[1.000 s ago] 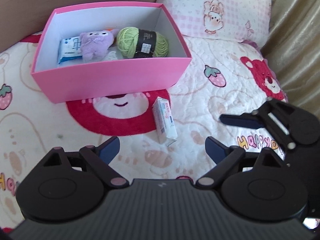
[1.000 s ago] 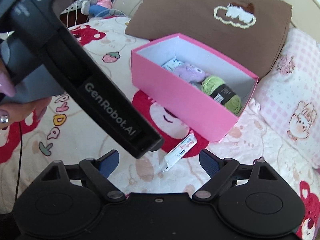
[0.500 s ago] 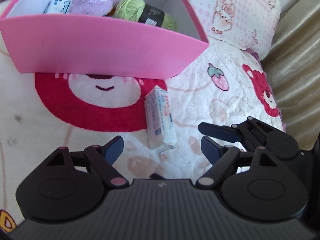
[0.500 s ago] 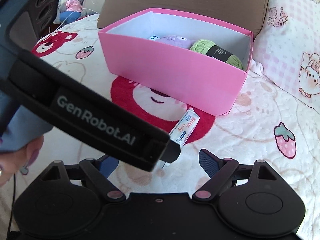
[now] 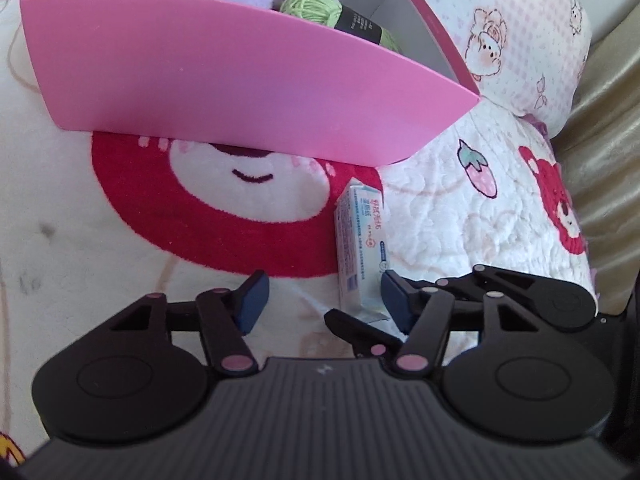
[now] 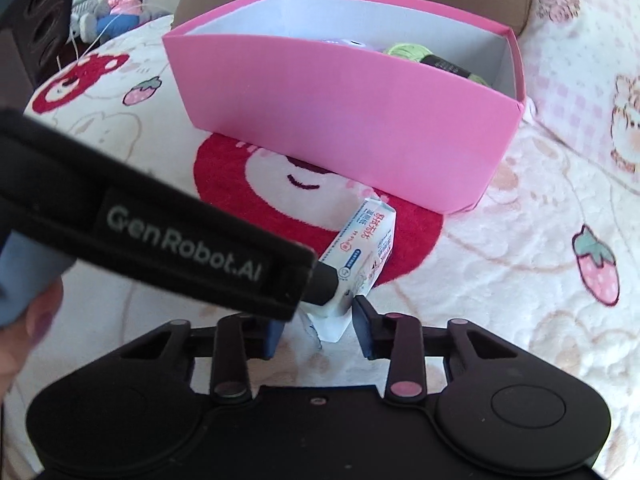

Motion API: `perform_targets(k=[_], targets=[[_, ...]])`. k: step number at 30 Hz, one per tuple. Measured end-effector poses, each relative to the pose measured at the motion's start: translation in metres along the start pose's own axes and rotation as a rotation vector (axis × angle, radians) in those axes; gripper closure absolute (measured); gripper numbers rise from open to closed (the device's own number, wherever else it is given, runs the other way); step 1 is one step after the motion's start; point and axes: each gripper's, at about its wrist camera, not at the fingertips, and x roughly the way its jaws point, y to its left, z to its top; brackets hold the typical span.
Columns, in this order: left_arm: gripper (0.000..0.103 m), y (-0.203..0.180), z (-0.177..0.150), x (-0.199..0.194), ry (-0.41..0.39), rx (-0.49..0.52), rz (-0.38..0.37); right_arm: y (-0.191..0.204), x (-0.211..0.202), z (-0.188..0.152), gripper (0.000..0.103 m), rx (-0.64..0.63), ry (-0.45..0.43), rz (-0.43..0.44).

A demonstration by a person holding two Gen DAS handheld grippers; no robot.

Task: Organize objects
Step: 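Lower the open left tool over the white-blue packet on the quilt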

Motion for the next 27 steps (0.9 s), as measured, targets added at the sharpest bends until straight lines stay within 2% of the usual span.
perform_targets(k=[1, 2, 4, 5, 7, 12, 17, 18, 20, 22, 23, 24, 27], targets=[[0.052, 0.002, 0.0, -0.001, -0.003, -0.013, -0.013, 0.003, 0.0, 0.0, 0.062, -0.011, 0.0, -0.008], [0.059, 0.004, -0.001, -0.002, -0.013, -0.029, -0.028, 0.006, 0.001, 0.0, 0.063, -0.024, -0.001, -0.018], [0.062, 0.002, -0.005, -0.004, -0.018, -0.04, -0.078, 0.015, 0.0, 0.001, 0.067, -0.082, -0.014, -0.045], [0.07, 0.0, -0.008, -0.005, -0.014, -0.046, -0.095, 0.022, -0.001, 0.0, 0.067, -0.12, -0.016, -0.069], [0.071, -0.003, -0.013, -0.01, -0.03, -0.049, -0.09, 0.033, -0.003, -0.001, 0.067, -0.163, -0.007, -0.103], [0.071, 0.008, -0.019, -0.02, -0.007, -0.107, -0.102, 0.04, -0.011, -0.008, 0.067, -0.143, -0.021, -0.057], [0.071, 0.017, -0.03, -0.025, 0.122, -0.18, -0.072, 0.044, -0.022, -0.015, 0.064, -0.144, 0.013, 0.042], [0.071, 0.018, -0.034, -0.028, 0.121, -0.172, -0.062, 0.043, -0.026, -0.017, 0.063, -0.128, 0.011, 0.061], [0.071, 0.016, -0.039, -0.035, 0.087, -0.124, 0.01, 0.038, -0.027, -0.022, 0.062, -0.09, 0.029, 0.09], [0.071, 0.01, -0.037, -0.038, 0.037, -0.047, 0.095, 0.033, -0.023, -0.025, 0.055, -0.05, 0.044, 0.068], [0.071, 0.009, -0.036, -0.038, 0.013, -0.031, 0.111, 0.03, -0.021, -0.026, 0.046, -0.027, 0.047, 0.058], [0.071, 0.01, -0.034, -0.038, -0.002, -0.034, 0.102, 0.027, -0.019, -0.026, 0.04, 0.0, 0.048, 0.052], [0.071, 0.018, -0.031, -0.035, -0.033, -0.067, 0.041, 0.022, -0.016, -0.023, 0.038, 0.06, 0.041, 0.059]])
